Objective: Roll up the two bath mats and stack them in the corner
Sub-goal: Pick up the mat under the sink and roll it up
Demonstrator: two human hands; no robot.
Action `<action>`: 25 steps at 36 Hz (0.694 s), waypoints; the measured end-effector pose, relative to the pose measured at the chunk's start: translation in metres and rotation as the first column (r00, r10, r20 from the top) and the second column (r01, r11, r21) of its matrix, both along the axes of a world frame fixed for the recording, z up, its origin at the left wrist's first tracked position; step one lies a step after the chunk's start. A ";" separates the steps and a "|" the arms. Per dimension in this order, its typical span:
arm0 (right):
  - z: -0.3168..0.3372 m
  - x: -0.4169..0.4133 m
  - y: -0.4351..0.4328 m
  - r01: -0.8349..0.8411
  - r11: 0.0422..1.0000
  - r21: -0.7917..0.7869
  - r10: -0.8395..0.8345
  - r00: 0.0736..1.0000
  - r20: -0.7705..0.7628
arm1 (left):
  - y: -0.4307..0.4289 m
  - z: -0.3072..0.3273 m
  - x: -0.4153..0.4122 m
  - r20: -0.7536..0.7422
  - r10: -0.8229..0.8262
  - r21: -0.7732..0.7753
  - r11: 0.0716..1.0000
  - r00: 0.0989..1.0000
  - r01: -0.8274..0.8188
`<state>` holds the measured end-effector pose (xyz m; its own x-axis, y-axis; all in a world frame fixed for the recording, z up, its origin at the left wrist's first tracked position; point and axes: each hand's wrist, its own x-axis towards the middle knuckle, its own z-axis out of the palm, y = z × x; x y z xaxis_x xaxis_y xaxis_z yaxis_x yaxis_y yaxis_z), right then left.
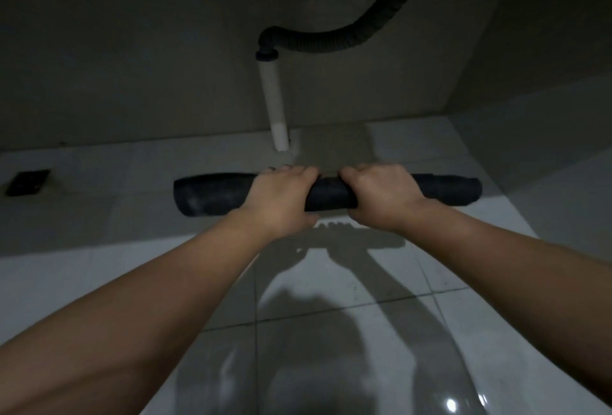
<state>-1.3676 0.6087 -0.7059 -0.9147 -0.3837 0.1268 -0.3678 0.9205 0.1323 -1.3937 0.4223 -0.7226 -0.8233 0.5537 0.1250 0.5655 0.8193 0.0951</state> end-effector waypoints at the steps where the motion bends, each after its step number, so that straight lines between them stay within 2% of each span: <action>1: -0.004 0.002 0.001 -0.032 0.999 0.032 0.035 0.997 -0.074 | 0.002 0.001 0.000 0.047 0.004 -0.003 1.000 0.999 -0.004; 4: -0.013 0.005 0.001 -0.070 0.995 0.070 0.081 0.981 -0.175 | 0.007 0.000 0.000 0.135 -0.004 -0.008 1.000 0.991 0.005; 7: -0.017 0.008 0.003 -0.060 0.997 0.043 0.067 0.984 -0.168 | 0.009 -0.003 0.001 0.150 -0.014 0.015 1.000 0.989 0.012; 9: -0.012 0.009 0.006 -0.047 0.999 0.021 0.048 0.997 -0.064 | 0.010 -0.004 0.001 0.110 -0.027 0.008 1.000 0.994 0.027; 11: -0.001 0.009 0.012 0.003 1.000 -0.014 -0.001 0.988 0.154 | 0.013 -0.006 0.000 0.068 -0.058 -0.008 0.998 0.996 0.059; 13: 0.011 0.010 0.024 0.092 0.995 -0.048 -0.067 0.923 0.380 | 0.016 -0.008 0.000 0.047 -0.094 -0.018 0.995 0.994 0.095; 15: 0.015 0.013 0.041 0.181 0.979 -0.094 -0.110 0.857 0.503 | 0.021 -0.010 -0.001 0.052 -0.109 -0.005 0.994 0.993 0.109; 22: 0.015 0.044 0.106 0.398 0.910 -0.115 -0.220 0.701 0.679 | 0.071 -0.017 0.000 0.071 -0.223 0.038 0.975 0.972 0.221; 25: 0.013 0.060 0.135 0.477 0.865 -0.157 -0.254 0.684 0.684 | 0.099 -0.018 0.002 0.058 -0.261 0.052 0.965 0.964 0.258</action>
<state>-1.3080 0.7436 -0.6930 -0.8789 -0.0446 -0.4750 0.1149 0.9465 -0.3015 -1.3917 0.5214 -0.7410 -0.6592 0.7444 0.1061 0.7496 0.6396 0.1702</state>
